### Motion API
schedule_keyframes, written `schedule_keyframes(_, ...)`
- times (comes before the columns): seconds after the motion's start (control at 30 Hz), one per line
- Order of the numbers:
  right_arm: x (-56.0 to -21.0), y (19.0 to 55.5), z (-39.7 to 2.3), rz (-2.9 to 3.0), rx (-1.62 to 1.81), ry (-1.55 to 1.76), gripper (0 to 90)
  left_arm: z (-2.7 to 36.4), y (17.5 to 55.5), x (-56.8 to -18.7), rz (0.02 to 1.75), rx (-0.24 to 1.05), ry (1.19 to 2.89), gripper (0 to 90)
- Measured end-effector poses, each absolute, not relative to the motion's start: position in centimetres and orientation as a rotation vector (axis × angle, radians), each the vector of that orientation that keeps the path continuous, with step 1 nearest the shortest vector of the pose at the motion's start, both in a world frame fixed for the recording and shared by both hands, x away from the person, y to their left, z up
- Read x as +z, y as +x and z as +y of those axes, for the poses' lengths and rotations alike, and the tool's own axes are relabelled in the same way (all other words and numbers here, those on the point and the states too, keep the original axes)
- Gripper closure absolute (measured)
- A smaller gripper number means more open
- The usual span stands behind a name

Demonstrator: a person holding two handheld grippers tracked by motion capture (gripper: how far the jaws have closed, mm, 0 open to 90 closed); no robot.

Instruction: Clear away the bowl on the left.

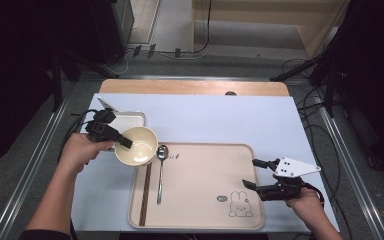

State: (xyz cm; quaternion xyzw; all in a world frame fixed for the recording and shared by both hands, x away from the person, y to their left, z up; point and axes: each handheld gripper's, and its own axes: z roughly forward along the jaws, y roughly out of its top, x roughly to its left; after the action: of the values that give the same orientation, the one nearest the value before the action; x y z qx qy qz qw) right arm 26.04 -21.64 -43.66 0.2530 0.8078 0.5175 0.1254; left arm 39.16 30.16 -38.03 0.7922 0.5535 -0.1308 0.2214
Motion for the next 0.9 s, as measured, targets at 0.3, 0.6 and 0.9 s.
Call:
schedule_keyframes(0.3, -43.7, 26.1, -21.7, 2.355, 1.498, 0.739, 25.9, 28.1, 38.9, -38.4, 1.505, -0.382, 2.206, 80.9)
schedule_keyframes(0.6, -43.7, 26.1, -21.9, 2.347, 1.503, 0.746, 25.9, 26.6, 38.7, -38.9, 1.469, -0.408, 2.23, 80.9)
schedule_keyframes(0.9, -43.7, 25.9, -22.0, 2.342, 1.497, 0.751, 26.1, 25.1, 38.6, -39.0, 1.441, -0.413, 2.255, 80.7)
